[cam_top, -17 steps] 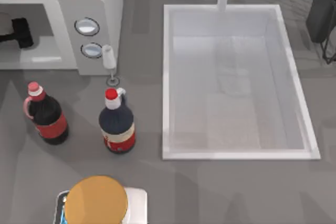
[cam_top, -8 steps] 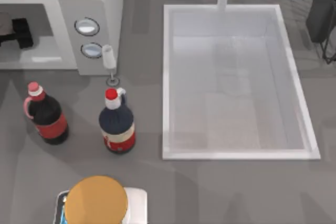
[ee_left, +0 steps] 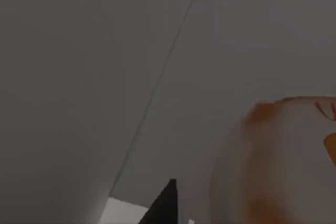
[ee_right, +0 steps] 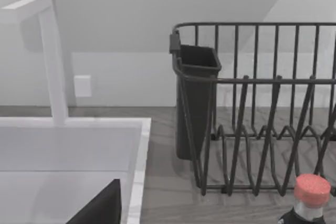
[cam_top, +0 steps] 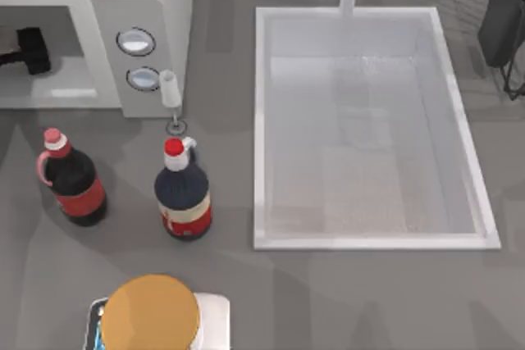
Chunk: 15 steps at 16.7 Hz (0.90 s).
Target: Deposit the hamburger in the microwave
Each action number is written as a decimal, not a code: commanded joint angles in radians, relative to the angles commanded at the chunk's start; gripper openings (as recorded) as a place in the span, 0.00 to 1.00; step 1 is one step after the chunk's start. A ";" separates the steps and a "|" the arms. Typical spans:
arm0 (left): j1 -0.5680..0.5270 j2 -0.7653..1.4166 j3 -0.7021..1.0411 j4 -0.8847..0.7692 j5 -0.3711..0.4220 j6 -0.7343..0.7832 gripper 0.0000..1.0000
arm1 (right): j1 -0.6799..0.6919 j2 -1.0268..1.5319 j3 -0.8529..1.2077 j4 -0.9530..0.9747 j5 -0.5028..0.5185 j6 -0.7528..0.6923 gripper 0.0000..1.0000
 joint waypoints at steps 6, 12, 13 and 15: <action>-0.008 -0.123 -0.112 0.104 0.044 0.027 1.00 | 0.000 0.000 0.000 0.000 0.000 0.000 1.00; 0.008 -0.292 -0.348 0.270 0.102 0.061 1.00 | 0.000 0.000 0.000 0.000 0.000 0.000 1.00; 0.015 -0.318 -0.394 0.297 0.109 0.065 1.00 | 0.000 0.000 0.000 0.000 0.000 0.000 1.00; 0.034 -0.364 -0.487 0.347 0.120 0.071 1.00 | 0.000 0.000 0.000 0.000 0.000 0.000 1.00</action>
